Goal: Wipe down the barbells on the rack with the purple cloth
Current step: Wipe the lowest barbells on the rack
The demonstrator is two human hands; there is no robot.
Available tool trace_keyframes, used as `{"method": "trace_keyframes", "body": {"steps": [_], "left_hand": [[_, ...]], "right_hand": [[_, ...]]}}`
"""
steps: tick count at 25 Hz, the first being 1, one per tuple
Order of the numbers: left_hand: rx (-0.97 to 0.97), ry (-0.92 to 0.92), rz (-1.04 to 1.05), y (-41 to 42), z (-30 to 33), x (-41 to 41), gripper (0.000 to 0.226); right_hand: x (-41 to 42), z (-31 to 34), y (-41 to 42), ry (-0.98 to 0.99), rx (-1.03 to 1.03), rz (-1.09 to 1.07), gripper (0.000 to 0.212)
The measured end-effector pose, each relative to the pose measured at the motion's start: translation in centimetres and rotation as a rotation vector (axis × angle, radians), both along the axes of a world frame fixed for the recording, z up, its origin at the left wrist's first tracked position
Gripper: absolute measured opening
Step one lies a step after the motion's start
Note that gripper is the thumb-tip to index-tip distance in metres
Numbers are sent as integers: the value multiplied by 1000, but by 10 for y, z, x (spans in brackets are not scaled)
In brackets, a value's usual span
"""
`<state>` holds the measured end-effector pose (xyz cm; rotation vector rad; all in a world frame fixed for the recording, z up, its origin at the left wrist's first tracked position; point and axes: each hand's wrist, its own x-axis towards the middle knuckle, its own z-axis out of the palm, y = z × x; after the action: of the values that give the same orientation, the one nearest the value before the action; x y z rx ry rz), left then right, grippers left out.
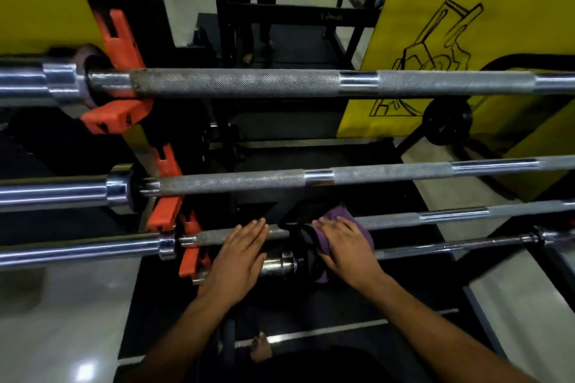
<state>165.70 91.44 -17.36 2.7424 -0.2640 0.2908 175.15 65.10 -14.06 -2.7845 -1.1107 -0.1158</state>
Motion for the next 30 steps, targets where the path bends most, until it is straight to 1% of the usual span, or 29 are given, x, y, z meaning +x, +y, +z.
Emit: {"method": "trace_keyframes", "body": {"steps": [2, 4, 5, 6, 8, 10, 11, 13, 15, 16, 18, 19, 20, 22, 25, 27, 29, 30], "left_hand": [[-42, 28, 54, -7, 0, -6, 61], [-96, 61, 80, -18, 0, -19, 66], [-131, 77, 96, -25, -1, -31, 67], [-176, 93, 120, -34, -2, -44, 68], [-289, 156, 194, -56, -2, -74, 66], [-379, 228, 272, -85, -1, -109, 62], [-418, 255, 301, -99, -2, -126, 60], [-450, 327, 338, -130, 0, -167, 57], [-462, 374, 360, -156, 3, -210, 55], [-468, 391, 392, -165, 4, -232, 55], [-457, 412, 485, -175, 10, -273, 55], [-449, 421, 528, -176, 13, -292, 55], [-447, 432, 579, -176, 15, -313, 55], [-449, 462, 670, -173, 19, -350, 55], [-439, 493, 734, -173, 26, -394, 53], [-424, 505, 767, -177, 30, -413, 53], [-442, 523, 813, -177, 32, -438, 55], [-441, 528, 822, -177, 31, -447, 56]], "right_hand": [[-1, 6, -9, -29, -61, 32, 70], [-7, 18, -22, 26, -52, 50, 58], [-14, 21, -33, 90, -15, 48, 52], [-23, 23, -44, 166, 42, 31, 50], [-51, 25, -73, 305, 218, -8, 57], [-84, 18, -105, 364, 375, -38, 56], [-100, 12, -121, 392, 415, -74, 51], [-131, -3, -151, 512, 547, -155, 34], [-163, -12, -168, 729, 786, -288, 17], [-177, -13, -172, 887, 940, -382, 14], [-199, -8, -177, 1208, 1265, -618, 17], [-209, -5, -180, 1347, 1386, -727, 19], [-219, 0, -181, 1489, 1440, -800, 20], [-241, 2, -177, 1682, 1432, -871, 23], [-268, -8, -161, 1753, 1346, -803, 36], [-284, -16, -146, 1733, 1164, -734, 41], [-306, -23, -129, 1638, 962, -708, 35], [-312, -23, -123, 1590, 897, -683, 31]]}}
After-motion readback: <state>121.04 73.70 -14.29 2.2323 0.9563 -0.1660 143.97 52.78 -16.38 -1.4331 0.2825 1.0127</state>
